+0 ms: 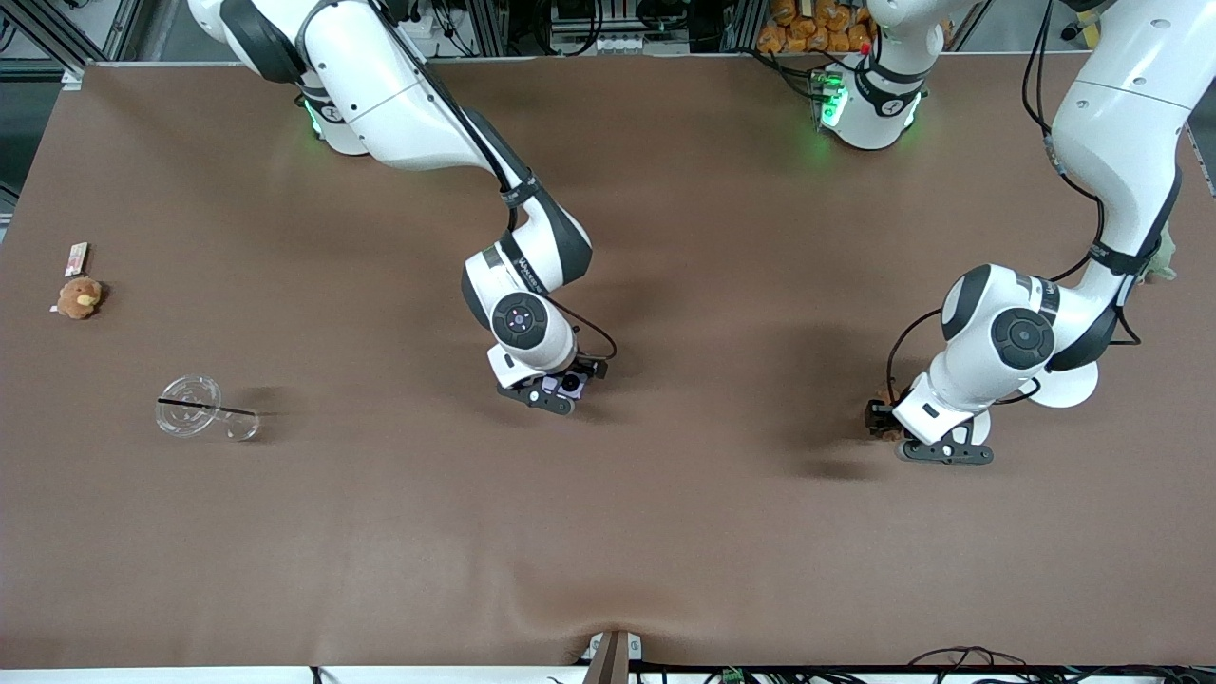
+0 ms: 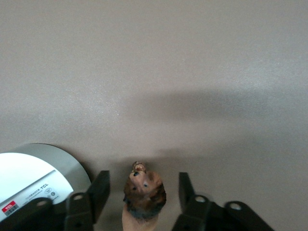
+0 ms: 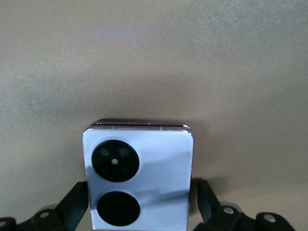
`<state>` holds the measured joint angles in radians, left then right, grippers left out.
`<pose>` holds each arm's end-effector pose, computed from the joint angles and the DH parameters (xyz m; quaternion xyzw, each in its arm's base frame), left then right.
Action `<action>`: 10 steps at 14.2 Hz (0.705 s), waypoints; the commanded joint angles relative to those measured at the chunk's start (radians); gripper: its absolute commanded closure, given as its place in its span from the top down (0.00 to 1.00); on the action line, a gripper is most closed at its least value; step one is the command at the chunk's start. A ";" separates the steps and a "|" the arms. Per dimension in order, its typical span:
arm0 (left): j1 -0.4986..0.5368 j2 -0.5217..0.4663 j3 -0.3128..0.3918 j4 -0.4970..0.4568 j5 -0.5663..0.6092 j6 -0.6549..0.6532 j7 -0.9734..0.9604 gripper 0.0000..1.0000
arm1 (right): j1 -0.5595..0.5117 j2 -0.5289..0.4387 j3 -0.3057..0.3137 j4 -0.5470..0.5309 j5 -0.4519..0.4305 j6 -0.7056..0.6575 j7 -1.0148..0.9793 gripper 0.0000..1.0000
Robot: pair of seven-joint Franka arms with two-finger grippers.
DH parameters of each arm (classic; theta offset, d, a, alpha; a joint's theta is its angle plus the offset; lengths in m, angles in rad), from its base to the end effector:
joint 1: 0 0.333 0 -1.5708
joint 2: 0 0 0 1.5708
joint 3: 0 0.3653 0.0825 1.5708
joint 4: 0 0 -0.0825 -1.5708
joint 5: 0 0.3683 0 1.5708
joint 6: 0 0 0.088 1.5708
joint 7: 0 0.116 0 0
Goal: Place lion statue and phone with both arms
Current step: 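Grasp the phone with the right gripper while the left gripper lowers the lion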
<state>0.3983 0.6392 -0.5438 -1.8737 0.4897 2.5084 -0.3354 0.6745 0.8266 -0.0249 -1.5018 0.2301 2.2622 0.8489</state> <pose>0.6596 -0.0592 0.2629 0.9971 -0.0433 0.0606 0.0153 0.5742 0.4501 0.2057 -0.9818 0.1709 0.0760 0.0341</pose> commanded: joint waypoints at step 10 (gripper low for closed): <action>0.005 -0.208 -0.093 0.034 0.020 -0.207 -0.014 1.00 | -0.001 -0.021 -0.007 0.031 -0.046 -0.062 0.075 0.13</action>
<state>0.3972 0.4734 -0.6136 -1.8490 0.4905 2.3734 -0.3356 0.6744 0.8254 -0.0278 -1.4862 0.2101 2.2480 0.9105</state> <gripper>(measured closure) 0.000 0.163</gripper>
